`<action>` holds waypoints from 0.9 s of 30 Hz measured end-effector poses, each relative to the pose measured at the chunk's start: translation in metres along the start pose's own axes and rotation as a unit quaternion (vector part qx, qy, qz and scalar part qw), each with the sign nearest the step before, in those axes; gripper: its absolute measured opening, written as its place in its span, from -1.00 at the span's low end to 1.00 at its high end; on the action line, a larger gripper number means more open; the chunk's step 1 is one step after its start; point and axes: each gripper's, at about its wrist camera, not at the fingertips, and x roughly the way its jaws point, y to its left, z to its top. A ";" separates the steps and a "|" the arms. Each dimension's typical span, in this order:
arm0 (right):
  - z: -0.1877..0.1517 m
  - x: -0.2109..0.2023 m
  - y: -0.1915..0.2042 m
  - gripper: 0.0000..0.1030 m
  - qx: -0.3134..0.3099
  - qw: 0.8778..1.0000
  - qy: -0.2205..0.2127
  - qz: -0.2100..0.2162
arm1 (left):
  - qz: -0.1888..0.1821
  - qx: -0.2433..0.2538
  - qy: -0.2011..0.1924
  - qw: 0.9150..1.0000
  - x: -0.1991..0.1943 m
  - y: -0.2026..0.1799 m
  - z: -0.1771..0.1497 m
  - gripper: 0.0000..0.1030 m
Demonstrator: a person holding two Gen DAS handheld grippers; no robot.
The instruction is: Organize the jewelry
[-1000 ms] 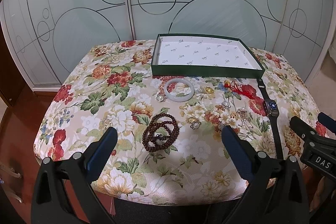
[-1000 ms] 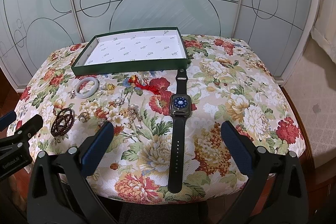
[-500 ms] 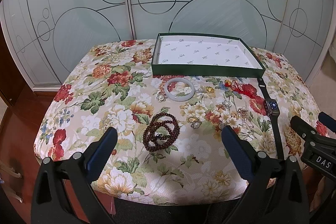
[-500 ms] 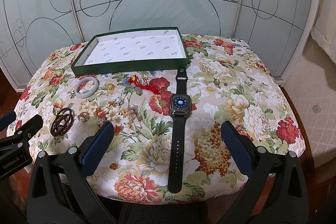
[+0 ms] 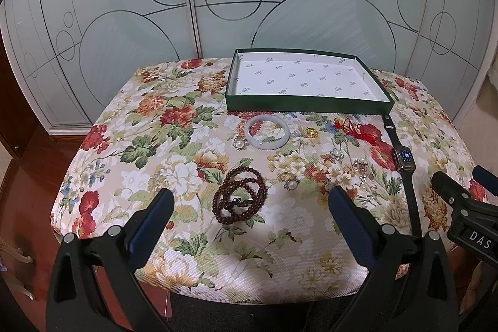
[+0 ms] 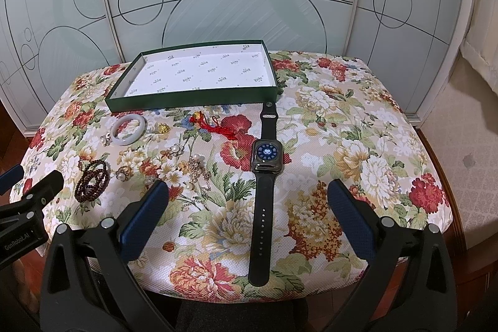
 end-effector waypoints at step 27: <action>-0.004 0.005 -0.003 0.96 0.001 1.000 0.003 -0.004 | 0.005 -0.003 0.005 1.000 0.006 0.006 -0.001 0.91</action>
